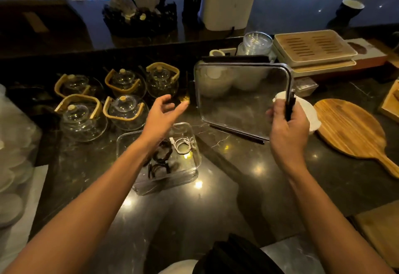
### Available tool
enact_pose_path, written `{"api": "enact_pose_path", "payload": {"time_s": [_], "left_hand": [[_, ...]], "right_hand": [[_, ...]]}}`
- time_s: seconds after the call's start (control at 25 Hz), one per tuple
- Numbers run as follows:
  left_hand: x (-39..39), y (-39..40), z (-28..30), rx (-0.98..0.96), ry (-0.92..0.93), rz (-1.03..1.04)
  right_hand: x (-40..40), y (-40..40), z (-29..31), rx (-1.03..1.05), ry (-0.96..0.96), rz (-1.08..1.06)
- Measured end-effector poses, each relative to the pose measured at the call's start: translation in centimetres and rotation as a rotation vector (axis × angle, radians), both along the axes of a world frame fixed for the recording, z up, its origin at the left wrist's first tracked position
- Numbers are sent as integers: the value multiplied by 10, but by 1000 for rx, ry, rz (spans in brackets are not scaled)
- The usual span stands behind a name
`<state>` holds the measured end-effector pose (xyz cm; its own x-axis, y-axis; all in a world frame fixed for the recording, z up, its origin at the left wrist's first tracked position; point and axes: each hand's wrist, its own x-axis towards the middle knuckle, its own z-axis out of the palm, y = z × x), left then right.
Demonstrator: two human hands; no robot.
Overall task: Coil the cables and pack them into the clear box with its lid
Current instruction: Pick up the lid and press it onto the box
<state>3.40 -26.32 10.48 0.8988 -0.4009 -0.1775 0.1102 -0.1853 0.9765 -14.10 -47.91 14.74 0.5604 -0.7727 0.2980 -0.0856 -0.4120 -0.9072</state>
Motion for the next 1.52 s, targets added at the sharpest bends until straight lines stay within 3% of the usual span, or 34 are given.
{"api": "enact_pose_path", "payload": {"time_s": [0.24,0.52,0.68,0.88,1.12,1.52], "left_hand": [[11,80,-6,-109,269,171],[-6,144,-43,43,182,409],[-14,158,-60,109,162,462],[-20,160,-85,409,-49,438],[-1,162,-96,367,-83,413],[0,172,-109,93,162,411]], "right_hand": [[65,33,-21,302,85,325],[115,66,-77,439,317,455],[116,72,-100,427,495,416],[109,74,-125,183,646,393],[108,76,-139,219,592,328],[100,73,-152,358,562,339]]}}
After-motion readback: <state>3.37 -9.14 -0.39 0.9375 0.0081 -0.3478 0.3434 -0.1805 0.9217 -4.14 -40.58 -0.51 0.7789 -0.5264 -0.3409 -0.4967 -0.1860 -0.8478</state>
